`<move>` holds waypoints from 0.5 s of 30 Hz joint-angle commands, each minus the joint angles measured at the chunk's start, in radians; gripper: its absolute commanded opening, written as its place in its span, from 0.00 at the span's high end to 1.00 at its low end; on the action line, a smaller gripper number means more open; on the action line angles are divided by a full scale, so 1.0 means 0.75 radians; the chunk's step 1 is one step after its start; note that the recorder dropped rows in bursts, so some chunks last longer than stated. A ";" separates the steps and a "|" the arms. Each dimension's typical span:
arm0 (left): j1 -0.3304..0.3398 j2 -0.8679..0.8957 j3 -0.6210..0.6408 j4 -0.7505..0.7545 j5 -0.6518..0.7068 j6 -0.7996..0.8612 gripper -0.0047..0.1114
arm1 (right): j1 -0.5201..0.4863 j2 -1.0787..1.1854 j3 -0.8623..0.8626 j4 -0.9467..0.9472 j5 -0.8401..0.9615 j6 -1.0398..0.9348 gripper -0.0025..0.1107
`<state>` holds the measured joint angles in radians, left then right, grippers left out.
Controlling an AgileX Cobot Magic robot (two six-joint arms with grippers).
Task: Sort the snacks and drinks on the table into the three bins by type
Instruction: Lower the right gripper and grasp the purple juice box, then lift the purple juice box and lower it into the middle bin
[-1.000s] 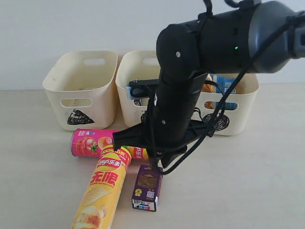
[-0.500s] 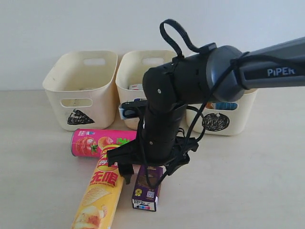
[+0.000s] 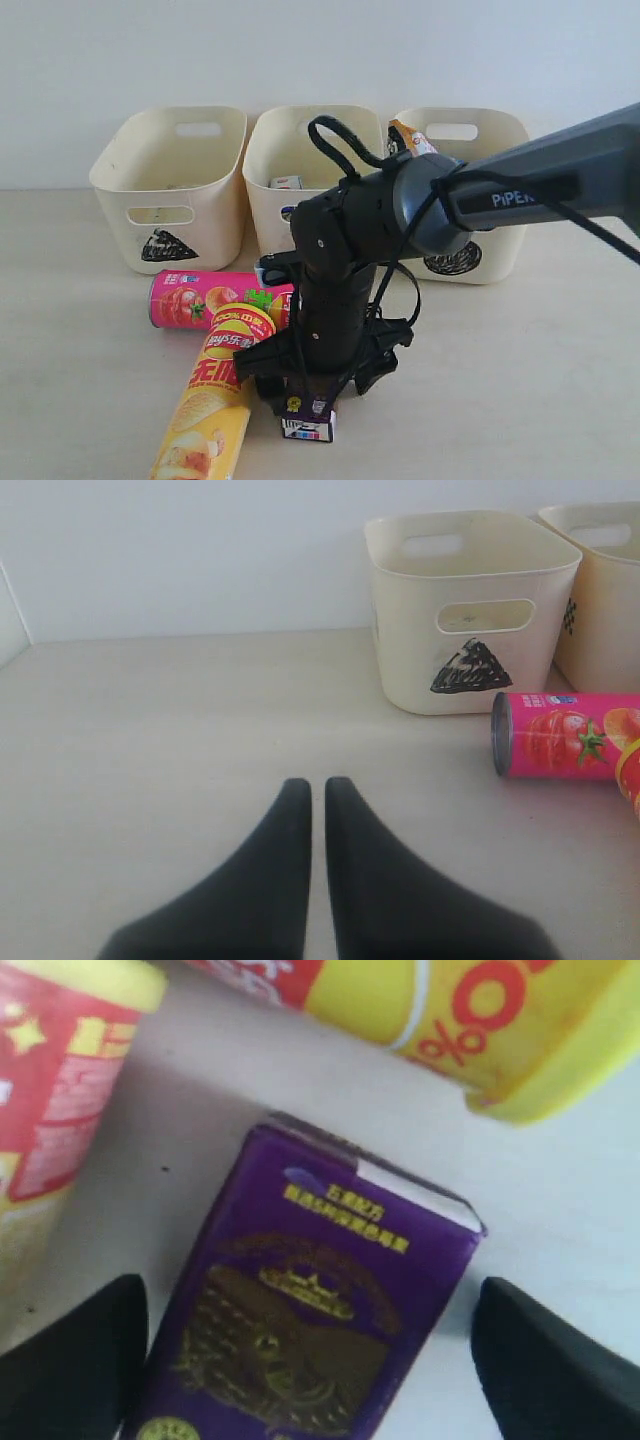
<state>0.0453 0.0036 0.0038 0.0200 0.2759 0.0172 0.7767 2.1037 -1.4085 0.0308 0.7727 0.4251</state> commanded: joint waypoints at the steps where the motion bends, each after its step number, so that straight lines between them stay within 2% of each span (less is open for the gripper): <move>1: -0.009 -0.005 -0.005 -0.005 -0.008 -0.011 0.93 | 0.000 0.014 0.003 -0.034 0.010 0.014 0.45; 2: -0.009 -0.005 -0.005 -0.005 -0.008 -0.011 0.93 | 0.000 0.014 0.003 -0.041 0.023 0.014 0.52; 6: -0.009 -0.005 -0.005 -0.005 -0.008 -0.011 0.93 | 0.000 0.015 0.003 -0.041 0.119 0.000 0.95; 10: -0.009 -0.005 -0.005 -0.005 -0.008 -0.011 0.93 | 0.000 0.012 0.003 -0.041 0.263 -0.059 0.98; 15: -0.009 -0.005 -0.005 -0.005 -0.008 -0.011 0.93 | 0.000 -0.069 0.003 -0.063 0.307 -0.194 0.98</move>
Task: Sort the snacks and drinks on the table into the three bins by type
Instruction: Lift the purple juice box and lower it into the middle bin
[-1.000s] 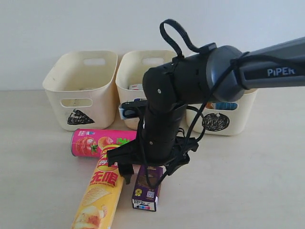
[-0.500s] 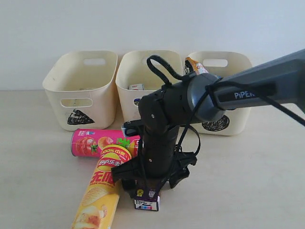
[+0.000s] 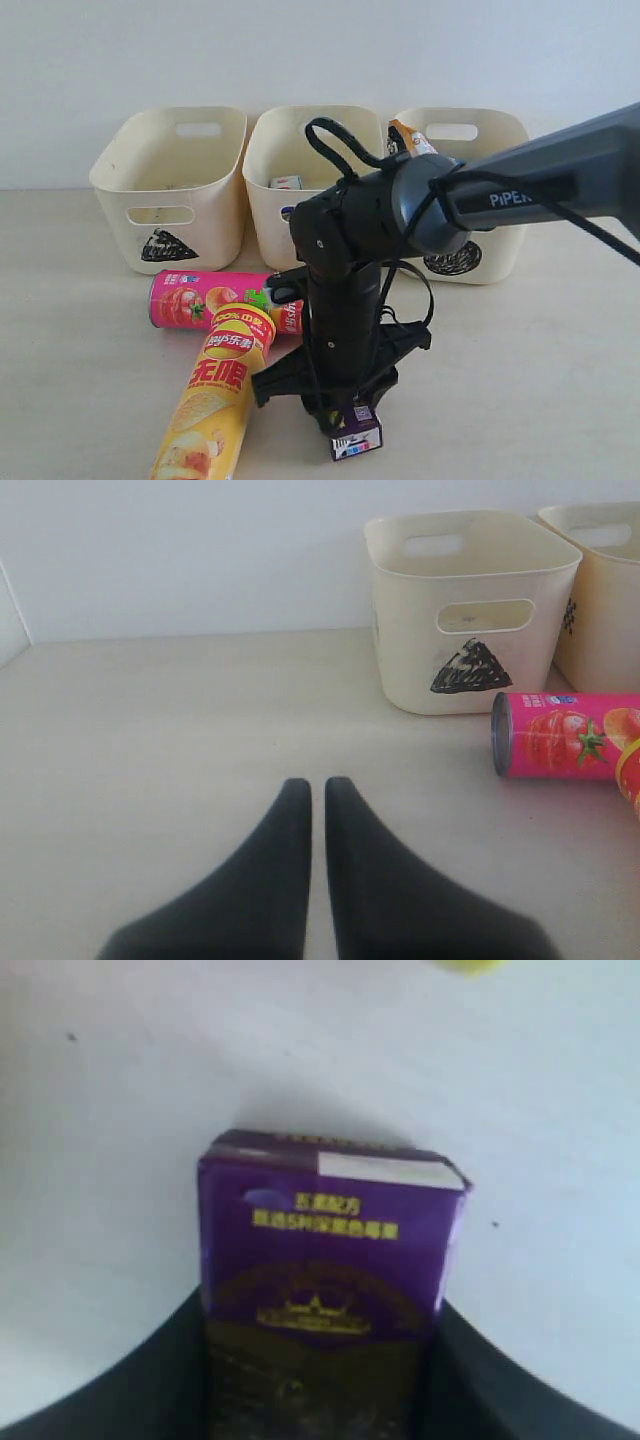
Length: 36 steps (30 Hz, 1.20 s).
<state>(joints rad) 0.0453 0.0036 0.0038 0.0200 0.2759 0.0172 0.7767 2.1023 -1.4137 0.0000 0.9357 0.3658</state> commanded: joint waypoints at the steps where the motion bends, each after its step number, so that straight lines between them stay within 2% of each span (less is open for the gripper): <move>1: -0.009 -0.005 -0.005 -0.005 -0.008 -0.011 0.93 | 0.000 -0.095 0.010 -0.017 0.106 -0.159 0.98; 6: -0.009 -0.005 -0.005 -0.005 -0.008 -0.011 0.93 | 0.000 -0.223 0.010 -0.023 0.245 -0.353 0.98; 11: -0.009 -0.005 -0.005 -0.005 -0.008 -0.011 0.93 | 0.000 -0.380 0.010 -0.070 0.193 -0.488 0.98; 18: -0.009 -0.005 -0.005 -0.005 -0.008 -0.011 0.93 | 0.000 -0.516 0.010 -0.192 -0.274 -0.500 0.98; 20: -0.009 -0.005 -0.005 -0.005 -0.008 -0.011 0.93 | -0.007 -0.521 0.010 -0.304 -0.415 -0.478 0.98; 22: -0.009 -0.005 -0.005 -0.005 -0.008 -0.011 0.93 | -0.037 -0.514 0.010 -0.372 -0.548 -0.422 0.98; 27: -0.009 -0.005 -0.005 -0.005 -0.008 -0.011 0.93 | -0.154 -0.471 0.007 -0.363 -0.814 -0.415 0.98; 31: -0.009 -0.005 -0.005 -0.005 -0.008 -0.011 0.93 | -0.233 -0.379 -0.070 -0.357 -0.924 -0.418 0.98; 36: -0.009 -0.005 -0.005 -0.005 -0.008 -0.011 0.93 | -0.289 -0.197 -0.251 -0.357 -0.938 -0.422 0.98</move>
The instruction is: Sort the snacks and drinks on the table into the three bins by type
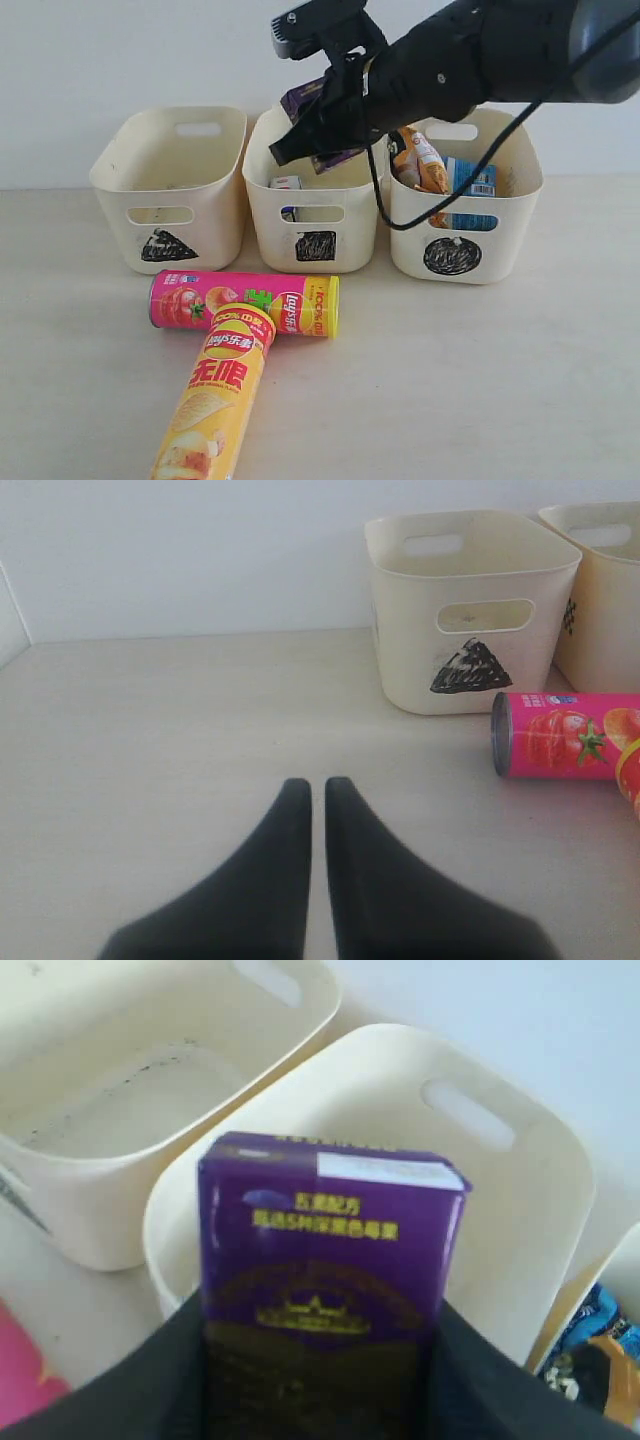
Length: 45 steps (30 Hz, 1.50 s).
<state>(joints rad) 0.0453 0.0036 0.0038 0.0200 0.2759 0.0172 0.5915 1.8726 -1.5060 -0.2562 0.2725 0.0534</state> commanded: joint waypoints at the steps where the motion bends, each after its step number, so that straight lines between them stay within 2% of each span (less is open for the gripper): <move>1: -0.009 -0.005 -0.005 -0.005 -0.008 -0.011 0.93 | -0.053 0.140 -0.161 -0.015 -0.054 0.000 0.98; 7: -0.009 -0.005 -0.005 -0.005 -0.008 -0.011 0.93 | -0.093 0.369 -0.412 -0.007 -0.028 0.039 0.96; 9: -0.009 -0.005 -0.005 -0.005 -0.008 -0.011 0.93 | -0.098 0.407 -0.448 -0.007 -0.023 0.039 0.81; 10: -0.009 -0.005 -0.005 -0.005 -0.008 -0.011 0.93 | -0.098 0.424 -0.458 -0.007 -0.014 0.039 0.63; 11: -0.009 -0.005 -0.005 -0.005 -0.008 -0.011 0.93 | -0.098 0.430 -0.458 -0.007 -0.017 0.039 0.55; 12: -0.009 -0.005 -0.005 -0.005 -0.008 -0.011 0.93 | -0.098 0.434 -0.458 -0.007 -0.023 0.046 0.35; 13: -0.009 -0.005 -0.005 -0.005 -0.008 -0.011 0.93 | -0.098 0.434 -0.458 -0.007 -0.020 0.058 0.29; 16: -0.009 -0.005 -0.005 -0.005 -0.008 -0.011 0.93 | -0.098 0.434 -0.458 -0.007 -0.014 0.061 0.32; 19: -0.009 -0.005 -0.005 -0.005 -0.008 -0.011 0.93 | -0.098 0.413 -0.458 -0.007 0.078 0.061 0.42; 21: -0.009 -0.005 -0.005 -0.005 -0.008 -0.011 0.93 | -0.098 0.373 -0.458 -0.039 0.240 0.055 0.57; 22: -0.009 -0.005 -0.005 -0.005 -0.008 -0.011 0.93 | -0.098 0.348 -0.458 -0.059 0.352 0.049 0.68; 26: -0.009 -0.005 -0.005 -0.005 -0.008 -0.011 0.93 | -0.098 0.271 -0.458 -0.062 0.673 -0.092 0.98; 33: -0.009 -0.005 -0.005 -0.005 -0.008 -0.011 0.93 | -0.147 0.179 -0.407 -0.040 0.975 -0.142 0.98; 40: -0.009 -0.005 -0.005 -0.005 -0.008 -0.011 0.93 | -0.317 -0.042 -0.148 0.108 0.901 -0.104 0.98; 45: -0.009 -0.005 -0.005 -0.005 -0.008 -0.011 0.93 | -0.400 -0.216 0.014 0.115 0.869 -0.071 0.98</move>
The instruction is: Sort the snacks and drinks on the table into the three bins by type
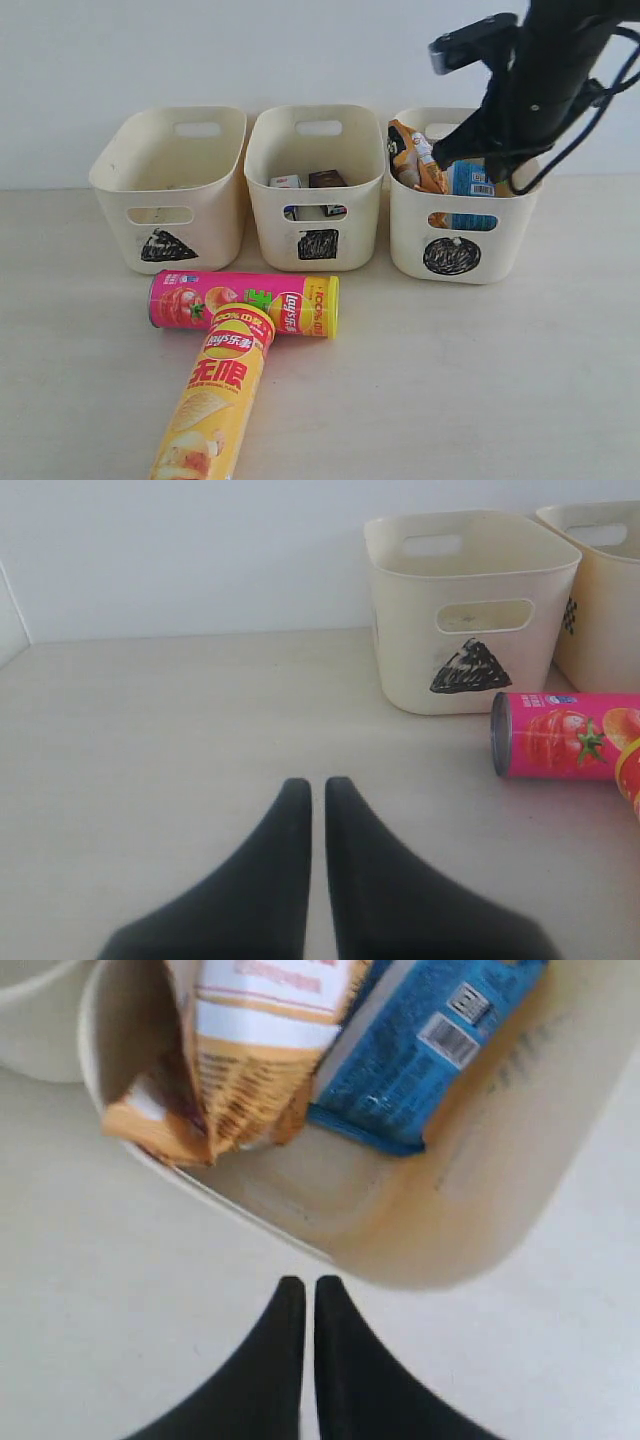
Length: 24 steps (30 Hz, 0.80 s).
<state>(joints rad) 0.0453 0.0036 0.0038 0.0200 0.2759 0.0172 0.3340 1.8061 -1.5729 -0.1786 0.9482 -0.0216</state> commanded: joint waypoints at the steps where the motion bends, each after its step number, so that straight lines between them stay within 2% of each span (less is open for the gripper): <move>1: -0.009 -0.005 -0.005 -0.005 -0.008 -0.011 0.93 | -0.074 -0.163 0.138 0.011 -0.043 0.029 0.98; 8: -0.009 -0.005 -0.005 -0.005 -0.008 -0.011 0.93 | -0.166 -0.409 0.414 0.005 -0.129 0.089 0.98; 19: -0.009 -0.005 -0.005 -0.005 -0.008 -0.011 0.93 | -0.168 -0.944 0.948 0.002 -0.706 0.271 0.98; 24: -0.009 -0.005 -0.005 -0.005 -0.008 -0.011 0.93 | -0.168 -1.161 1.118 0.002 -0.865 0.274 0.98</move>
<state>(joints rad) 0.0453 0.0036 0.0038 0.0200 0.2759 0.0172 0.2145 1.0133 -0.7894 -0.1737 0.3679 0.1740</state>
